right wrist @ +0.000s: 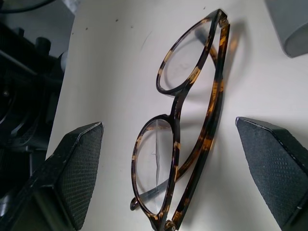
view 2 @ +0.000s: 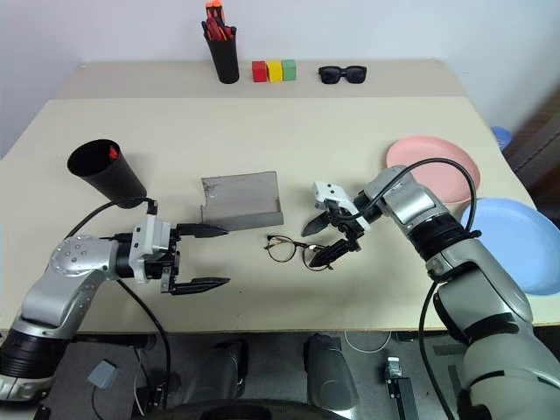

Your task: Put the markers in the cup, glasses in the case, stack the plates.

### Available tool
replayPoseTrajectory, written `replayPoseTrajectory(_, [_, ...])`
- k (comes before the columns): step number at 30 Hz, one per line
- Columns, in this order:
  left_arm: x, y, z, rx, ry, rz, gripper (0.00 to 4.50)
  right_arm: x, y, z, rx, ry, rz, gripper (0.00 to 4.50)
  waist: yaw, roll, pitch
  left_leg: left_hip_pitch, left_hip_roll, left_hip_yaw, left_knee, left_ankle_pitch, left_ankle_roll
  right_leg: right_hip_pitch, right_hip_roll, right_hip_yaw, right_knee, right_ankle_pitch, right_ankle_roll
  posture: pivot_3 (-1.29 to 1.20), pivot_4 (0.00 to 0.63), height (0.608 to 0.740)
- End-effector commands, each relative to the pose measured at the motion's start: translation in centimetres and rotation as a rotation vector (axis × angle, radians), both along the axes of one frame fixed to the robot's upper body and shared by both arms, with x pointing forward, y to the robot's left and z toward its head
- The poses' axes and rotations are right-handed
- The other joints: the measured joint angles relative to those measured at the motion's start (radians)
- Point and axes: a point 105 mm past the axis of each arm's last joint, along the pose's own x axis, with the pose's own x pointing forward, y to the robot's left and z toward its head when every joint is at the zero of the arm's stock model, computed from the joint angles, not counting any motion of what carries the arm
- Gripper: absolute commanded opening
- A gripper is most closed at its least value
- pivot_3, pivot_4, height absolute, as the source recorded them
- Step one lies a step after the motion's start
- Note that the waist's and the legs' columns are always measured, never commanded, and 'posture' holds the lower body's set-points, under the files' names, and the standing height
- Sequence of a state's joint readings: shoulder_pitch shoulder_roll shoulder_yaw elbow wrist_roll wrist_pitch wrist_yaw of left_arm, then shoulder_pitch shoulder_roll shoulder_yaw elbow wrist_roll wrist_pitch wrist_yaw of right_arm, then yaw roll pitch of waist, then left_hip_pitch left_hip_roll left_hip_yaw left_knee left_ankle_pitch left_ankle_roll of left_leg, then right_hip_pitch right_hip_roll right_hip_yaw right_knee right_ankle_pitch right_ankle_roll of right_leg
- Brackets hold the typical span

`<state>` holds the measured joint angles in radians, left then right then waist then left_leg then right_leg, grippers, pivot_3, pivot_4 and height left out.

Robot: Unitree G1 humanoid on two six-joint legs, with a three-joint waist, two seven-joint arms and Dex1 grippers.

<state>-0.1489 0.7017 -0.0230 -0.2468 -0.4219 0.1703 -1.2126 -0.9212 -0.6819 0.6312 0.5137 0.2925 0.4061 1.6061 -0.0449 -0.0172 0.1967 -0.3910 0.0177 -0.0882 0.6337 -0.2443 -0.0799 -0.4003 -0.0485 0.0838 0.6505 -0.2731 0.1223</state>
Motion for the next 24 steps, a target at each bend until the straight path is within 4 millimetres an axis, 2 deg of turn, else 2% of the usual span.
replayPoseTrajectory(1, [-0.2,-0.5,0.9,0.004,-0.036,-0.018,4.47,0.1,0.2,1.2,-0.002,-0.018,0.024,4.50,0.000,0.000,0.000,0.000,0.000,0.000,0.000,0.000,0.000,0.000,0.000,0.000,0.000,0.000,0.000,0.00,0.150,0.740])
replayPoseTrajectory(9, [-0.3,-0.9,1.1,-0.002,-0.031,-0.011,4.47,0.1,0.3,1.5,-0.026,-0.018,0.050,4.50,-0.001,0.000,0.000,0.000,0.000,0.000,0.000,0.000,0.000,0.000,0.000,0.000,0.000,0.000,0.000,0.00,0.150,0.740])
replayPoseTrajectory(12, [-0.2,-1.2,1.4,-0.004,-0.032,-0.011,4.50,0.0,0.4,1.8,-0.025,-0.019,0.060,3.68,-0.001,0.000,0.000,0.000,0.000,0.000,-0.001,0.000,0.000,-0.001,0.000,0.000,0.000,0.000,0.000,0.00,0.150,0.740])
replayPoseTrajectory(17, [-0.1,-1.7,1.9,-0.007,-0.030,-0.010,4.50,-0.2,0.5,2.0,-0.026,-0.018,0.075,1.13,0.000,0.000,0.000,0.000,0.000,0.000,-0.001,0.000,0.000,-0.001,0.000,0.000,0.000,0.000,0.000,0.00,0.150,0.740])
replayPoseTrajectory(18, [-0.1,-1.7,1.9,-0.007,-0.029,-0.010,4.50,-0.2,0.6,2.0,-0.025,-0.019,0.078,0.73,-0.001,0.000,0.000,0.000,0.000,0.000,-0.001,0.000,0.000,-0.001,0.000,0.000,0.000,0.000,0.000,0.00,0.150,0.740])
replayPoseTrajectory(24, [0.0,-1.8,1.8,-0.007,-0.024,-0.007,4.50,-0.6,1.1,1.8,-0.015,-0.011,0.096,0.73,-0.002,0.000,0.000,0.000,0.000,0.000,-0.001,0.000,0.000,-0.001,0.000,0.000,0.000,0.000,0.000,0.00,0.150,0.740])
